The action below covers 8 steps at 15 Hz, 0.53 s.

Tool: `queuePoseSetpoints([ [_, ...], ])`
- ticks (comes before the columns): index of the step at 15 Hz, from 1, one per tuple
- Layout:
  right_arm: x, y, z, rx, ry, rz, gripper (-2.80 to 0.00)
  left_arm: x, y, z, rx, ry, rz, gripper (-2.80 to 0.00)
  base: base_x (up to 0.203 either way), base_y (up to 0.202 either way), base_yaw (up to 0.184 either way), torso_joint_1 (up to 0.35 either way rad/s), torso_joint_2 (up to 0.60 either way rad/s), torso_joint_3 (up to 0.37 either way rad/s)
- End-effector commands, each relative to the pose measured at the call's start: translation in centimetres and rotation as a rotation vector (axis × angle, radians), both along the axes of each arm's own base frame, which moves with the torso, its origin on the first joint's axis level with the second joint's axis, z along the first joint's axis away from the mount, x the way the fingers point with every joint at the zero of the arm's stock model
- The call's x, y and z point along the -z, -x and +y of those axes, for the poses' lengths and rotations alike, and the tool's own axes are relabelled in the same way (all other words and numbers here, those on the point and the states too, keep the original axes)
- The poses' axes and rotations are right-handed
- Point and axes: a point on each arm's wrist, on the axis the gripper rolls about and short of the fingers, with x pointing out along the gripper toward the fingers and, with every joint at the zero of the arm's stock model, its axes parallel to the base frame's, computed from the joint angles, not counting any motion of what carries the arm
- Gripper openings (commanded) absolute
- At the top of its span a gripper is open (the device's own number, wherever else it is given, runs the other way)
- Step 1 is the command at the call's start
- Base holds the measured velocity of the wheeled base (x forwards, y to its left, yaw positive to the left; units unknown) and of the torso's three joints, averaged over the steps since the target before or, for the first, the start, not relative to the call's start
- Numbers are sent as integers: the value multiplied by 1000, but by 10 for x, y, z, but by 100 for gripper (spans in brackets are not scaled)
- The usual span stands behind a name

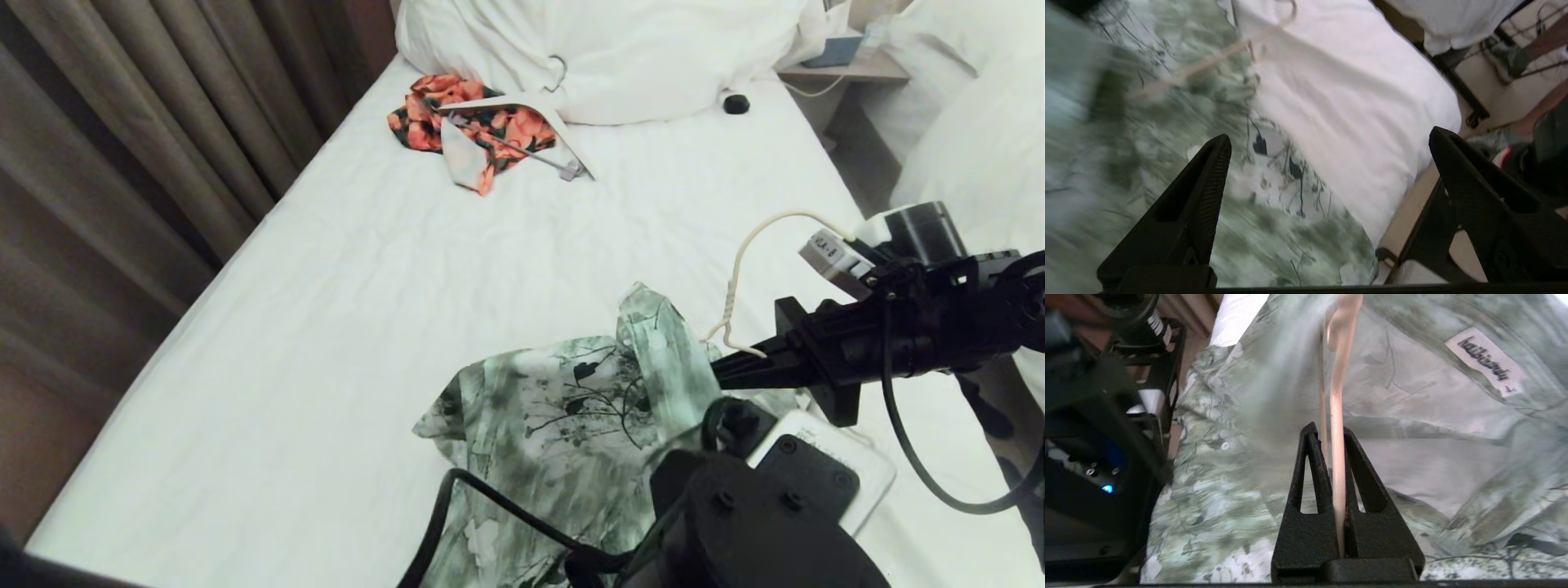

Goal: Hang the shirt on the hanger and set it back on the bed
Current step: Hook the other side of the shirt onto the hanger

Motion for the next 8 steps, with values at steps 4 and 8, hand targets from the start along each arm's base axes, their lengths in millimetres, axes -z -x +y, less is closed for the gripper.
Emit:
queuePoseSetpoints([
  [4,-3,1,-4,1,-16,-9,-280,13,-12,3,-72,-45,-3,0,0,0,0,0,0,0],
  [8,-4,1,-6,5,-16,-12,-280,1,-15,35,-106,-28,-6,-280,0,0,0,0,0,0],
])
